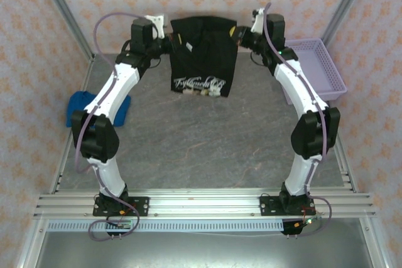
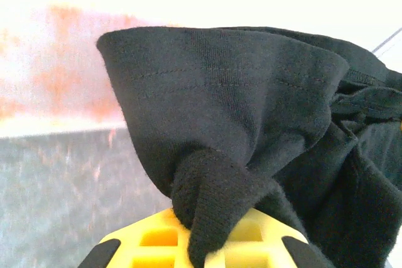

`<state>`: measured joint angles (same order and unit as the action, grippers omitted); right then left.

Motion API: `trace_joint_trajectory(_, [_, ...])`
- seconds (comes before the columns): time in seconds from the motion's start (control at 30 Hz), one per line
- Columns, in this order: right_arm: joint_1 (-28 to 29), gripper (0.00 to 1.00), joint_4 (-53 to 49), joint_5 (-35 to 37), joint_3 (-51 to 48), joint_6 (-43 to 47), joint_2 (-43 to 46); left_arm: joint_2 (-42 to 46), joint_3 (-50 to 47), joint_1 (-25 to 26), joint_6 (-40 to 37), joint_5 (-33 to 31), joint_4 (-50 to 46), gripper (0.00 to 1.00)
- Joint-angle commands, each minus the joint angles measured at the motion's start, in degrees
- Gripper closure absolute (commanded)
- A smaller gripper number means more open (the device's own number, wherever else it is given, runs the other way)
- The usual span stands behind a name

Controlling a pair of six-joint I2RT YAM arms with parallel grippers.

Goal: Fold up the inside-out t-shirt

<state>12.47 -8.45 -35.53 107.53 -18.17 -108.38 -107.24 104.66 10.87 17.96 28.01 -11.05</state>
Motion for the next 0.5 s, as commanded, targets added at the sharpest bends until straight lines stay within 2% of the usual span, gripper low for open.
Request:
trace_joint_trajectory(0.0, [-0.4, 1.00, 1.7, -2.0, 8.3, 0.4, -3.4, -3.8, 6.2, -0.2, 0.4, -1.3, 2.3, 1.00])
trace_joint_trajectory(0.07, [0.3, 1.00, 0.6, -4.6, 8.2, 2.1, -2.6, -2.6, 3.5, 0.1, 1.3, 1.8, 5.3, 1.00])
trace_joint_trajectory(0.13, [1.4, 1.00, -0.4, -6.5, 2.6, 6.3, 0.5, 2.0, -5.0, 0.7, 0.8, 2.9, 10.5, 1.00])
trace_joint_trajectory(0.2, [2.4, 1.00, 2.2, -8.5, -8.8, 8.4, 6.2, 7.3, -18.7, 1.7, 0.9, 3.7, 20.3, 1.00])
trace_joint_trajectory(0.3, [3.8, 1.00, 10.4, -11.0, -31.5, 8.7, 17.2, 14.9, -39.4, 4.5, 1.0, 3.4, 33.7, 1.00])
trace_joint_trajectory(0.4, [5.7, 1.00, 12.7, -10.6, -48.5, 8.7, 27.2, 21.6, -55.5, 9.7, -1.5, 0.4, 37.5, 1.00])
trace_joint_trajectory(0.47, [7.4, 1.00, 13.5, -9.9, -56.9, 7.1, 32.0, 25.1, -62.5, 14.0, -2.2, -2.1, 37.2, 1.00])
